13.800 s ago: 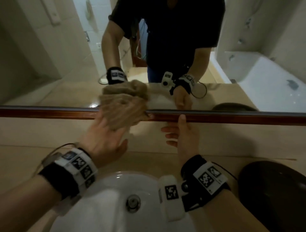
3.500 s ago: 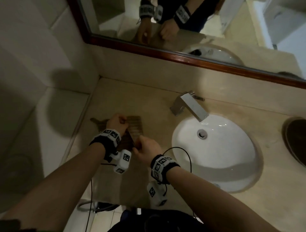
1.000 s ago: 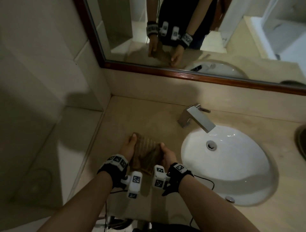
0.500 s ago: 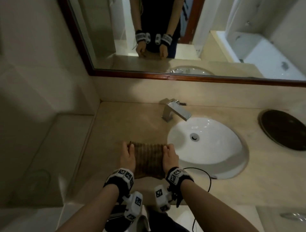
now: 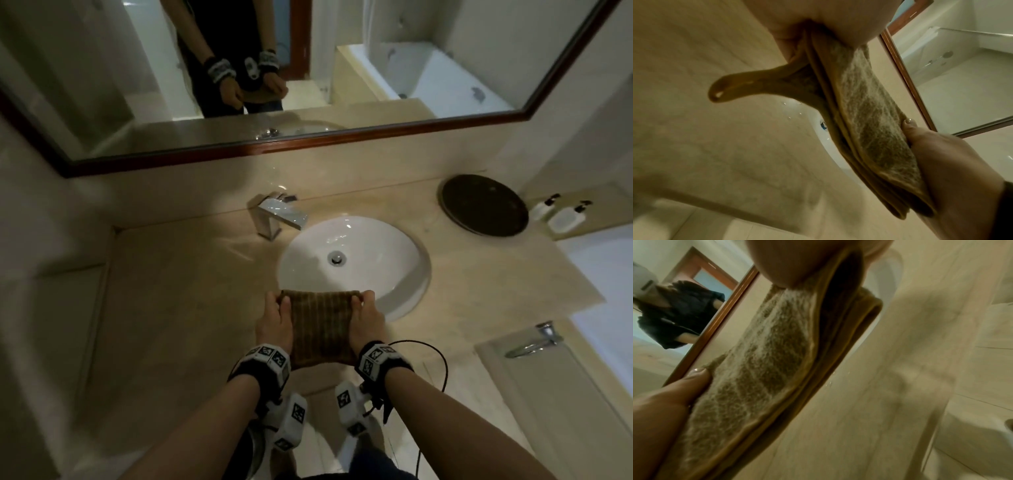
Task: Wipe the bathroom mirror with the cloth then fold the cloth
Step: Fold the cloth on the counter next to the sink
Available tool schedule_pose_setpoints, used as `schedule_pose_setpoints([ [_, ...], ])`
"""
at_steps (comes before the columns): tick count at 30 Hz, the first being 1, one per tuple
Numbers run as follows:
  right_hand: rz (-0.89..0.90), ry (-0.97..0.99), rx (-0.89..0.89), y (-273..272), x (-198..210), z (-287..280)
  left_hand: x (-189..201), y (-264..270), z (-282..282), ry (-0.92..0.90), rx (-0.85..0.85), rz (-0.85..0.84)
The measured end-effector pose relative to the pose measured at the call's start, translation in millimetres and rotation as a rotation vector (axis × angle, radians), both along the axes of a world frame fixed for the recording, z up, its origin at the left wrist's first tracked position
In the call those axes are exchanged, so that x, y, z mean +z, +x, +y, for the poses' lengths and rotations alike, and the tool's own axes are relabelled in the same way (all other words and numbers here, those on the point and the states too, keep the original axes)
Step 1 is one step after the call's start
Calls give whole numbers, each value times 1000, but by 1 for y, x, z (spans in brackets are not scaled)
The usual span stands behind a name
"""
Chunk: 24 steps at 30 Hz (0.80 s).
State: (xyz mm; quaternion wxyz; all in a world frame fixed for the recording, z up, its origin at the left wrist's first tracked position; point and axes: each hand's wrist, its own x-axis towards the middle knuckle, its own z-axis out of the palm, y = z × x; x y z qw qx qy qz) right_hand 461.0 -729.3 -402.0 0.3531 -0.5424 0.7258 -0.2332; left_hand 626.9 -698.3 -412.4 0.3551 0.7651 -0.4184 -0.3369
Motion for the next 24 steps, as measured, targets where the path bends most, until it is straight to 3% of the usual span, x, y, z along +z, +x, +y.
schedule_pose_setpoints([
  [4,-42,-22,-21,-40,-8,-20,0,-44,-21,25,10,74],
  [10,-66,-19,34,-123,-16,-57,2,-124,-56,108,28,-73],
  [18,-135,6,93,-229,-4,-109,0,-222,-96,90,23,-107],
  [24,-45,23,42,-268,-9,-134,-3,-259,-129,82,-40,-104],
])
